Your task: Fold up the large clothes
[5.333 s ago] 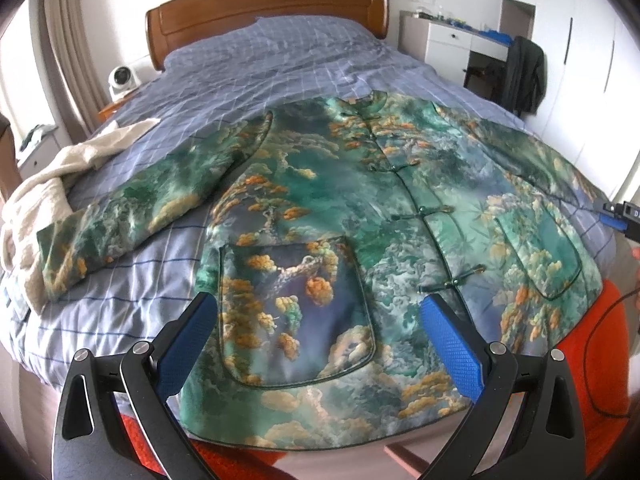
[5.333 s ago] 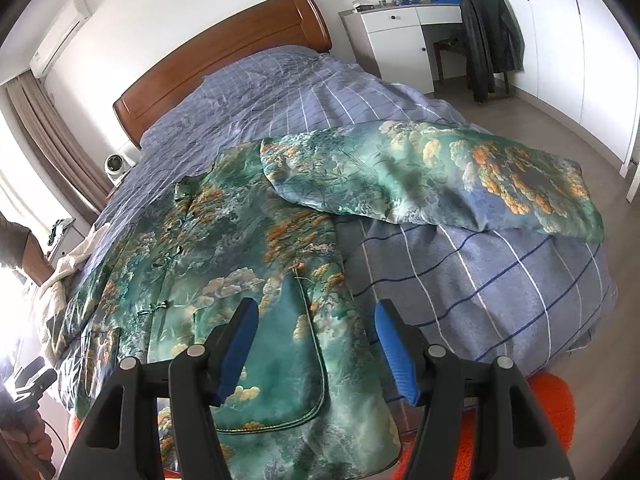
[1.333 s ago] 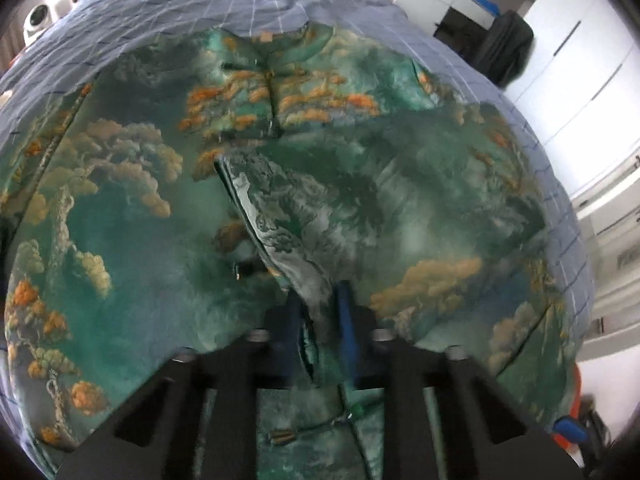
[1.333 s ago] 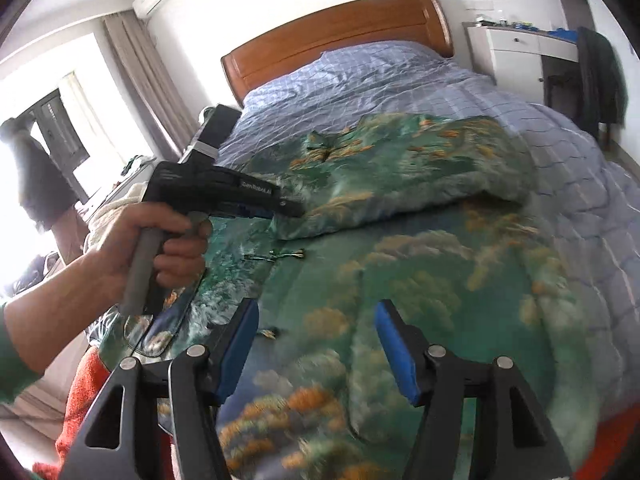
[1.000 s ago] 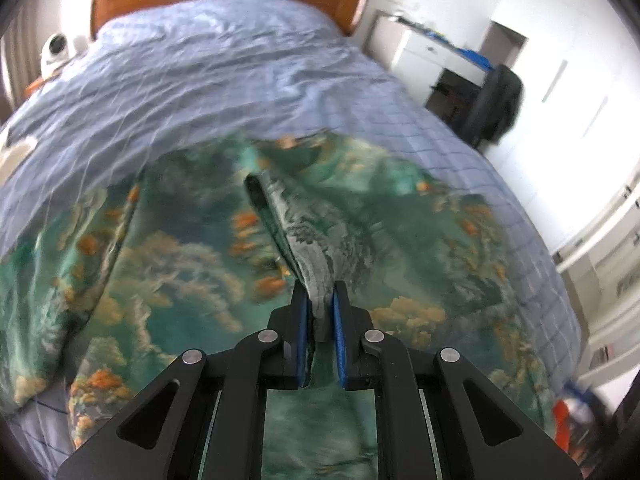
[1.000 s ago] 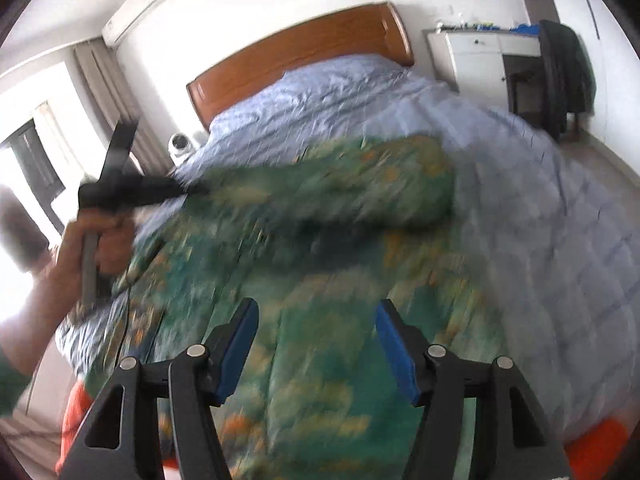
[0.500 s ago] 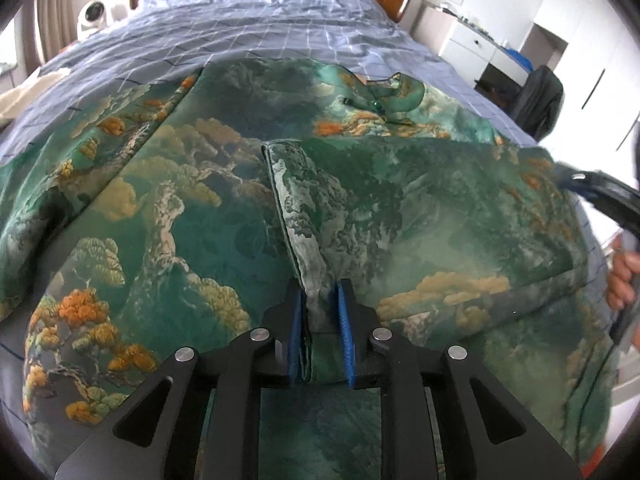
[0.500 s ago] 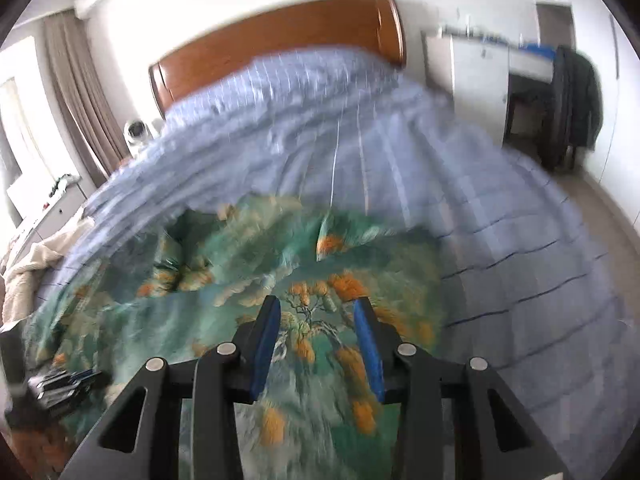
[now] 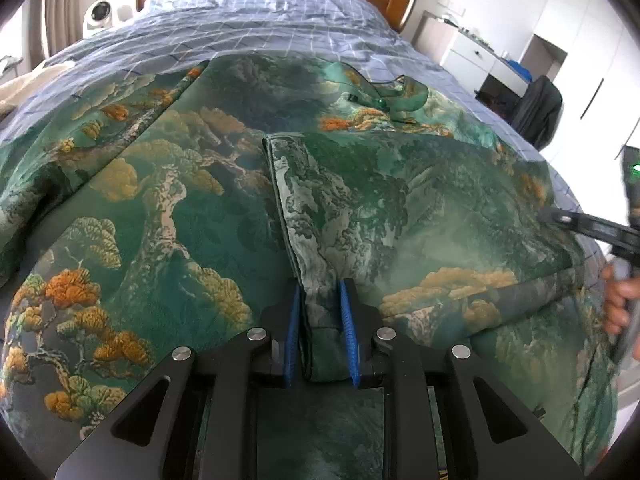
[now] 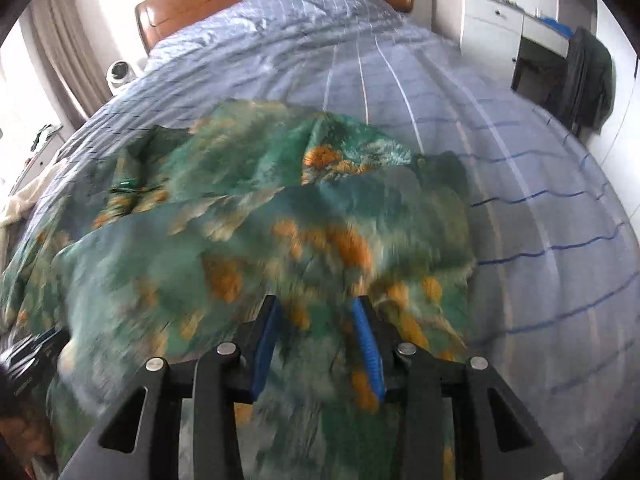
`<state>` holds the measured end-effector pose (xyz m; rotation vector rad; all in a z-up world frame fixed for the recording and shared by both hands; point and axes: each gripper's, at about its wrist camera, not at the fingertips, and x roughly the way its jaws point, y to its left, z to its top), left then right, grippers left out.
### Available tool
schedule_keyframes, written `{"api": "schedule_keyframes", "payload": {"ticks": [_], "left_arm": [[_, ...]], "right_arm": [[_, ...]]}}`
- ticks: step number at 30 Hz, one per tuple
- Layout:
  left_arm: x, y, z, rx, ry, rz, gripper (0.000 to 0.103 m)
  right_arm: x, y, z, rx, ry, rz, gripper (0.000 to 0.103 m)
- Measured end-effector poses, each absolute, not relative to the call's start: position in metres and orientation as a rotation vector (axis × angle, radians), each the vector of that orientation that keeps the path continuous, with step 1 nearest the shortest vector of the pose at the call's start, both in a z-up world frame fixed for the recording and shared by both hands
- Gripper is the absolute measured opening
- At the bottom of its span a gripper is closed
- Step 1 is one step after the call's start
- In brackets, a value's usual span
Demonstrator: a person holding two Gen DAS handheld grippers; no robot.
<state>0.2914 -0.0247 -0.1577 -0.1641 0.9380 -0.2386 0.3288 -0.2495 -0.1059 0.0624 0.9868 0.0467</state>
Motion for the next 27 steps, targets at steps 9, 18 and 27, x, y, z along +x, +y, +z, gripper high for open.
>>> {"api": "schedule_keyframes", "payload": {"ticks": [9,18,27], "left_arm": [[0.29,-0.032,-0.158,-0.12,0.928,-0.22,0.019],[0.289,-0.035,-0.158,-0.091,0.918,-0.209,0.02],[0.287,-0.04,-0.159,-0.063,0.906,-0.197,0.02]], "right_arm": [[0.287,-0.246,-0.127,-0.02,1.025,0.112,0.039],[0.287,-0.245,-0.133,0.031,0.994,0.102,0.039],[0.258,-0.243,-0.109,0.067,0.966,0.15,0.039]]}}
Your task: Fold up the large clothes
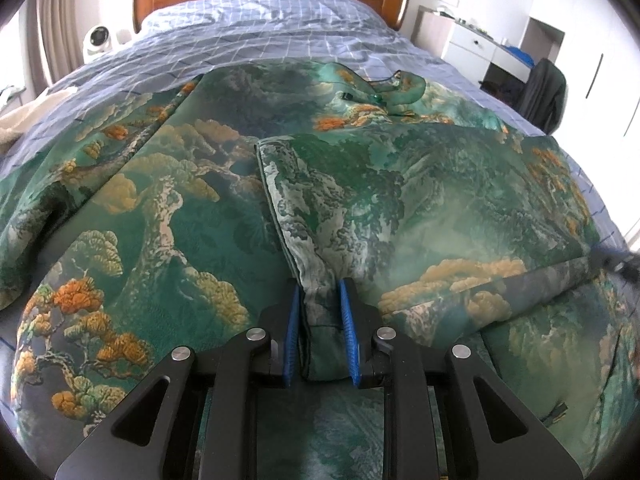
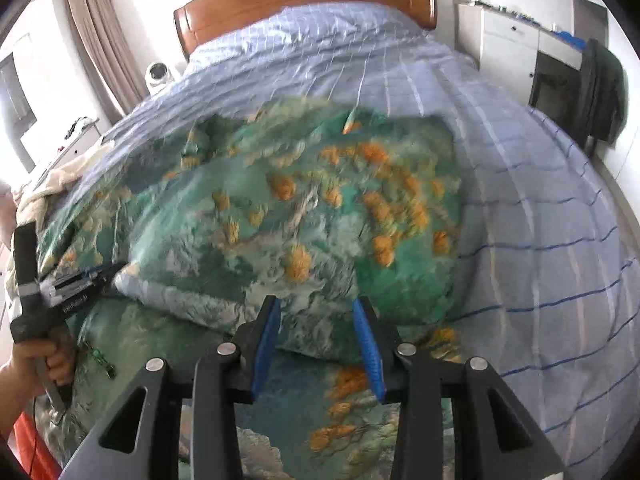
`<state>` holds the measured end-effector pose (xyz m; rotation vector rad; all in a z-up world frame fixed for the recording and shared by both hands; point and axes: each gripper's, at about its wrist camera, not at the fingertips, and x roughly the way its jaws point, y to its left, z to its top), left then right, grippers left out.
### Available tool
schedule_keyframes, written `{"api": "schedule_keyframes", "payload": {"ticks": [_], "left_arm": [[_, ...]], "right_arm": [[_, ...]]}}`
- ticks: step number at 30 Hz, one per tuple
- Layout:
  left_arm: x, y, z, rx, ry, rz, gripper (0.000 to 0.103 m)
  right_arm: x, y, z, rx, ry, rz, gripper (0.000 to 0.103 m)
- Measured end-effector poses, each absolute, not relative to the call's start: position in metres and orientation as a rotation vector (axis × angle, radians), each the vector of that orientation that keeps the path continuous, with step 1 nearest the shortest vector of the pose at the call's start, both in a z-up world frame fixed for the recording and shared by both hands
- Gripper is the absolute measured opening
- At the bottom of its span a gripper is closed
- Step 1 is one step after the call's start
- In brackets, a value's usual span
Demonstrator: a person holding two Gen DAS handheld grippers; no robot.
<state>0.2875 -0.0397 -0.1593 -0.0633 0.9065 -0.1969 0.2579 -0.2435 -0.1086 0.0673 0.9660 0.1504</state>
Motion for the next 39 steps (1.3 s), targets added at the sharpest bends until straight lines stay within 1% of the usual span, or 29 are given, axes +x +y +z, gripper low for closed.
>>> {"api": "schedule_keyframes", "payload": {"ticks": [3,5,6,8,9,10,11,12,13,15,17,19,21,26,27,28,30,33,35,36,37,38,39], "left_arm": [[0.288,-0.041,-0.158,-0.052,0.91,-0.191,0.02],[0.287,-0.041,-0.156,-0.046,0.911,-0.187,0.021],[0.286,-0.041,-0.154,-0.046,0.912,-0.186,0.023],[0.281,-0.036,-0.147,-0.052,0.923,-0.185,0.032],[0.278,-0.032,-0.143,-0.055,0.93,-0.184,0.049],[0.273,-0.026,-0.138,-0.058,0.942,-0.184,0.073],[0.265,-0.017,-0.133,-0.053,0.954,-0.178,0.082],[0.258,-0.009,-0.128,-0.044,0.953,-0.17,0.087],[0.248,0.002,-0.123,-0.029,0.948,-0.166,0.087],[0.231,0.025,-0.115,0.007,0.947,-0.164,0.087],[0.215,0.064,-0.107,0.044,0.948,-0.116,0.087],[0.206,0.105,-0.103,0.022,0.959,-0.056,0.09],[0.2,0.153,-0.101,-0.058,0.976,0.009,0.091],[0.18,0.285,-0.112,-0.415,0.941,0.221,0.091],[0.176,0.307,-0.116,-0.497,0.918,0.261,0.092],[0.172,0.328,-0.121,-0.585,0.891,0.304,0.094],[0.171,0.357,-0.136,-0.735,0.859,0.368,0.098],[0.182,0.383,-0.166,-0.918,0.85,0.409,0.098],[0.187,0.385,-0.169,-0.944,0.802,0.462,0.096],[0.188,0.383,-0.166,-0.934,0.783,0.486,0.071],[0.19,0.378,-0.163,-0.916,0.777,0.513,0.026],[0.191,0.374,-0.161,-0.917,0.778,0.509,0.011],[0.192,0.369,-0.158,-0.915,0.773,0.51,0.01]], "right_arm": [[0.27,-0.245,-0.142,0.107,1.029,0.143,0.039],[0.275,-0.243,-0.145,0.118,1.018,0.124,0.039],[0.275,-0.242,-0.144,0.116,1.02,0.113,0.039],[0.271,-0.237,-0.138,0.088,1.012,0.082,0.039],[0.267,-0.234,-0.134,0.071,1.007,0.067,0.039],[0.26,-0.23,-0.13,0.047,1.001,0.049,0.045],[0.252,-0.225,-0.127,0.029,0.997,0.041,0.05],[0.243,-0.222,-0.123,0.016,0.993,0.042,0.06],[0.232,-0.219,-0.12,0.015,0.986,0.053,0.062],[0.209,-0.214,-0.111,0.022,0.965,0.081,0.062],[0.191,-0.208,-0.106,0.017,0.944,0.087,0.062],[0.17,-0.203,-0.1,0.021,0.922,0.094,0.062],[0.151,-0.198,-0.095,0.032,0.904,0.1,0.062],[0.126,-0.175,-0.086,0.036,0.873,0.117,0.062],[0.125,-0.17,-0.084,0.038,0.871,0.127,0.062],[0.126,-0.167,-0.084,0.038,0.873,0.133,0.062],[0.124,-0.156,-0.084,0.031,0.878,0.15,0.062],[0.122,-0.138,-0.082,0.008,0.877,0.187,0.062],[0.118,-0.126,-0.08,0.003,0.874,0.215,0.062],[0.116,-0.121,-0.079,0.0,0.871,0.228,0.062],[0.113,-0.118,-0.078,-0.004,0.868,0.238,0.062],[0.109,-0.114,-0.077,-0.012,0.861,0.25,0.062],[0.105,-0.112,-0.076,-0.02,0.854,0.256,0.062]]}}
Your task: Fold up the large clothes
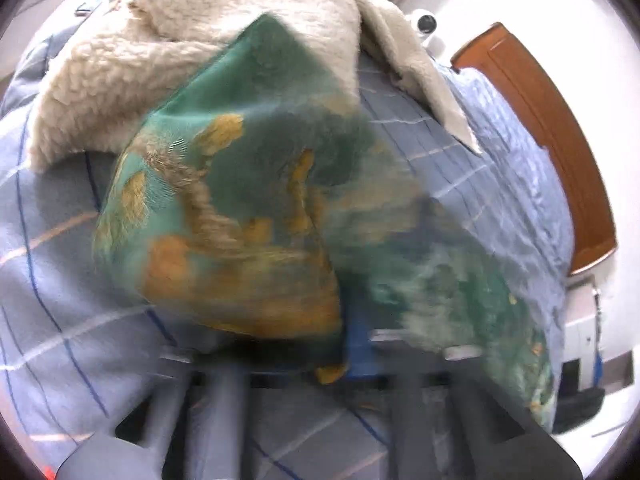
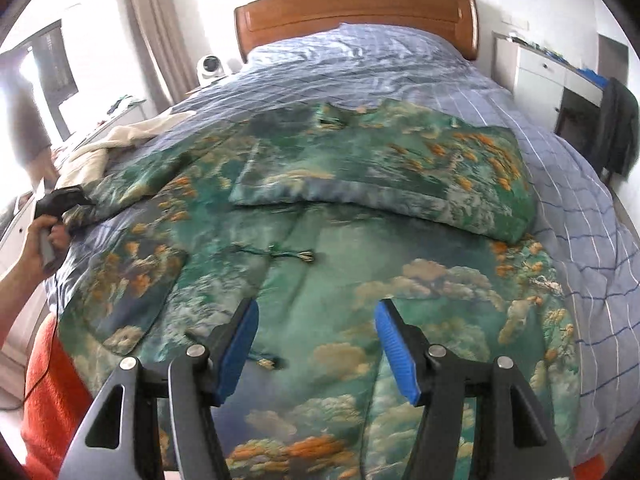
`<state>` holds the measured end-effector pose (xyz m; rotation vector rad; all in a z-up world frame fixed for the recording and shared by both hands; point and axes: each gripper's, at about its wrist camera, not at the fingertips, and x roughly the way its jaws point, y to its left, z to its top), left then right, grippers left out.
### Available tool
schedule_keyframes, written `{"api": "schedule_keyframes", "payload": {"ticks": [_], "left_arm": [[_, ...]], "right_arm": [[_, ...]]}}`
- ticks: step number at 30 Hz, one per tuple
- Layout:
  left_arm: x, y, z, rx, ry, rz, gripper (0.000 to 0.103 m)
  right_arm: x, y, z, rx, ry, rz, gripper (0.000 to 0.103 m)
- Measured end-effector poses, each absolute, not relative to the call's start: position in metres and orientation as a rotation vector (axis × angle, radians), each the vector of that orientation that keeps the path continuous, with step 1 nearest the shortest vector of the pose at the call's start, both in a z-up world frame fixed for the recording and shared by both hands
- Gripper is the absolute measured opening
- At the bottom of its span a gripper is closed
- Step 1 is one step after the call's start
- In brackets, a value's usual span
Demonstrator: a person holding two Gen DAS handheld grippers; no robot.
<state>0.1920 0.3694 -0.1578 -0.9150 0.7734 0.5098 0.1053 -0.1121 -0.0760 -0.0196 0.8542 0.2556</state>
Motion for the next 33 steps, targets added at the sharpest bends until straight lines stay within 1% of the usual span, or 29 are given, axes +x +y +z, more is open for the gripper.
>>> {"api": "schedule_keyframes", "payload": {"ticks": [3,7,11,13,18,20,23,24,25,26,27,28,29,30,31,33], "left_arm": [[0.194,0.35,-0.129,-0.719,0.773,0.567,0.008],[0.212,0.297,-0.082,-0.4,0.745,0.538,0.008],[0.232,0.213,-0.042,-0.093,0.69,0.43,0.008],[0.238,0.173,-0.032,0.02,0.671,0.36,0.008],[0.249,0.046,-0.038,0.319,0.627,0.141,0.008],[0.254,0.006,-0.05,0.39,0.642,0.057,0.008],[0.262,-0.043,-0.081,0.482,0.699,-0.043,0.008],[0.261,-0.056,-0.09,0.506,0.721,-0.063,0.011],[0.262,-0.066,-0.102,0.537,0.744,-0.081,0.019],[0.259,-0.074,-0.113,0.568,0.762,-0.101,0.023],[0.252,-0.08,-0.118,0.586,0.769,-0.121,0.039],[0.243,-0.082,-0.121,0.601,0.766,-0.139,0.049],[0.229,-0.083,-0.125,0.619,0.747,-0.164,0.067],[0.22,-0.082,-0.125,0.627,0.731,-0.184,0.078],[0.206,-0.078,-0.125,0.633,0.716,-0.212,0.082],[0.185,-0.065,-0.124,0.616,0.731,-0.248,0.083]], "right_arm": [[0.095,-0.114,-0.078,-0.02,0.852,0.259,0.062],[0.083,-0.128,-0.078,0.02,0.842,0.248,0.062],[0.077,-0.143,-0.078,0.069,0.831,0.217,0.062],[0.075,-0.151,-0.078,0.1,0.823,0.198,0.062],[0.07,-0.164,-0.073,0.131,0.798,0.18,0.062],[0.067,-0.17,-0.071,0.133,0.79,0.171,0.062],[0.064,-0.178,-0.07,0.141,0.789,0.155,0.062],[0.064,-0.182,-0.07,0.147,0.788,0.148,0.062],[0.064,-0.186,-0.07,0.15,0.788,0.144,0.062],[0.065,-0.187,-0.07,0.151,0.791,0.141,0.062],[0.067,-0.19,-0.07,0.155,0.795,0.139,0.062],[0.071,-0.192,-0.069,0.16,0.798,0.145,0.062],[0.075,-0.193,-0.068,0.166,0.801,0.155,0.062],[0.081,-0.194,-0.066,0.171,0.807,0.162,0.062],[0.089,-0.195,-0.064,0.172,0.811,0.171,0.062],[0.105,-0.195,-0.062,0.191,0.821,0.197,0.062]]}}
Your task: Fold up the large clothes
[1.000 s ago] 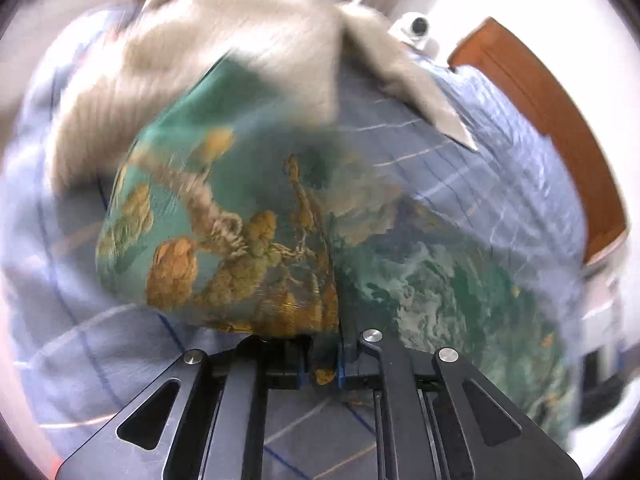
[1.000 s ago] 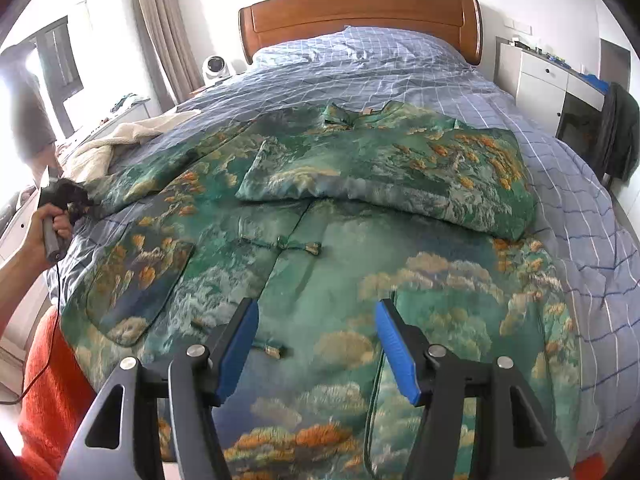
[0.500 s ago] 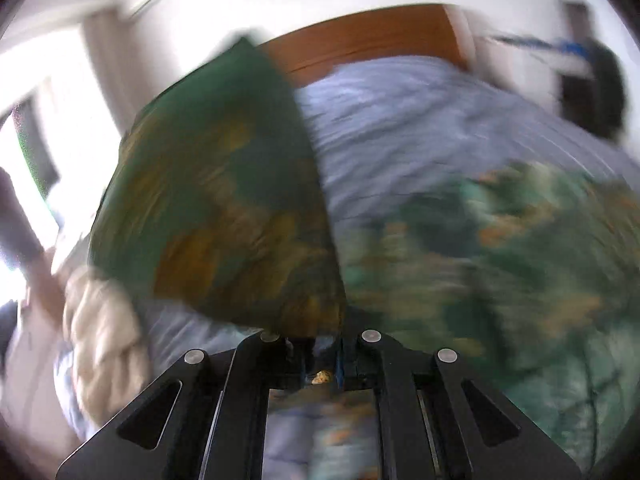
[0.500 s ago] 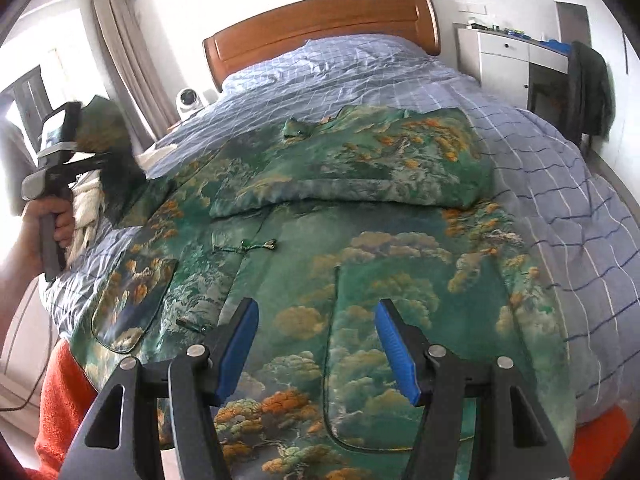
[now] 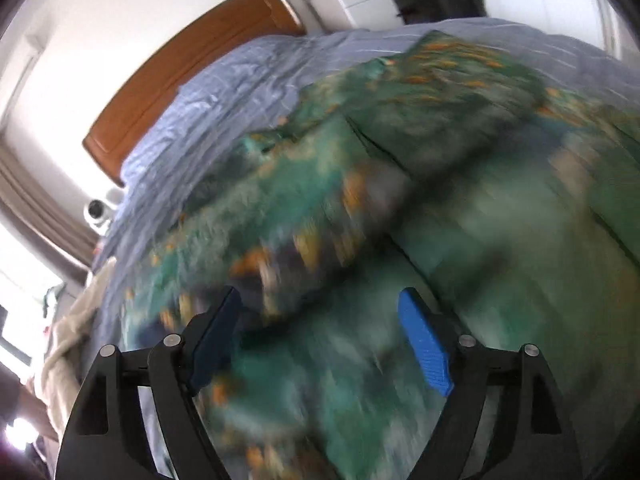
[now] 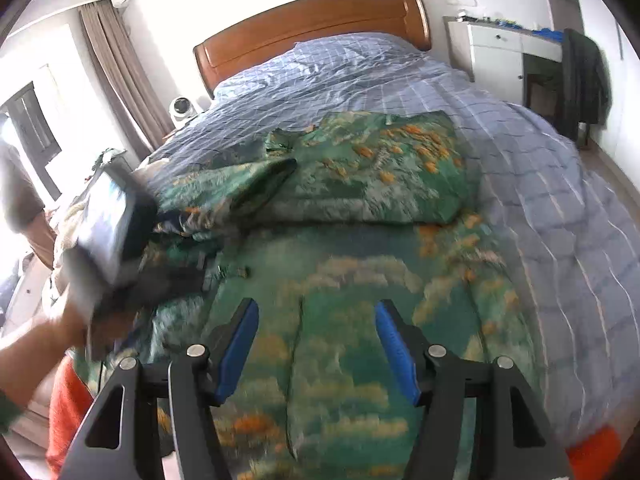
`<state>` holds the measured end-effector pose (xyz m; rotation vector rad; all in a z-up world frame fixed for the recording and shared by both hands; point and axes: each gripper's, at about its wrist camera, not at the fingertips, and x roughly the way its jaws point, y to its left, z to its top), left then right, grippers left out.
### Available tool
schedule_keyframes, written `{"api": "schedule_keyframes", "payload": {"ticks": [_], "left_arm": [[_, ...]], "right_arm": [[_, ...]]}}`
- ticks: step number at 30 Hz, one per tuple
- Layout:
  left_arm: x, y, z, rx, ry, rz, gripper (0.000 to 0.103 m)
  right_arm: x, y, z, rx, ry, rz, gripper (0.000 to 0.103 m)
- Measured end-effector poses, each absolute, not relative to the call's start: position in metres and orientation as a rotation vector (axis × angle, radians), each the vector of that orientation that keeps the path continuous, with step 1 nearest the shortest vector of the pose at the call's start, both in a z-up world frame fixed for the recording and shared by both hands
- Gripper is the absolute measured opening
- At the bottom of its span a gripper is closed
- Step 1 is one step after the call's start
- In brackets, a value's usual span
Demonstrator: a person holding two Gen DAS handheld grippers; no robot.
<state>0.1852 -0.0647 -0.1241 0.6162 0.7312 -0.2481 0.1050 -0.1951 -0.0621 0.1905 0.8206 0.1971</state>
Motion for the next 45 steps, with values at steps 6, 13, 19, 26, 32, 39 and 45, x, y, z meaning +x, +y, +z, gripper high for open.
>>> {"api": "schedule_keyframes", "payload": {"ticks": [6,13,19,26,32,39,45], "left_arm": [[0.15,-0.018,-0.114,0.408,0.81,-0.228,0.083],[0.127,0.022,-0.109,0.271,0.809,-0.133,0.083],[0.127,0.042,-0.109,0.206,0.807,-0.104,0.083],[0.144,0.052,-0.112,0.133,0.833,-0.097,0.083],[0.156,0.055,-0.104,0.096,0.87,-0.125,0.083],[0.206,0.085,-0.052,-0.051,0.771,-0.136,0.084],[0.286,0.086,-0.07,-0.052,0.789,-0.108,0.061]], "right_arm": [[0.197,-0.181,-0.079,0.493,0.921,0.374,0.062],[0.271,-0.124,-0.115,0.645,1.019,0.372,0.06],[0.298,-0.098,-0.061,0.395,0.909,0.343,0.016],[0.348,-0.104,-0.055,0.179,0.899,0.255,0.016],[0.349,-0.102,-0.122,0.121,0.974,0.204,0.029],[0.308,-0.116,-0.073,0.025,0.814,0.153,0.056],[0.329,-0.083,-0.045,-0.027,0.75,0.325,0.056]]}}
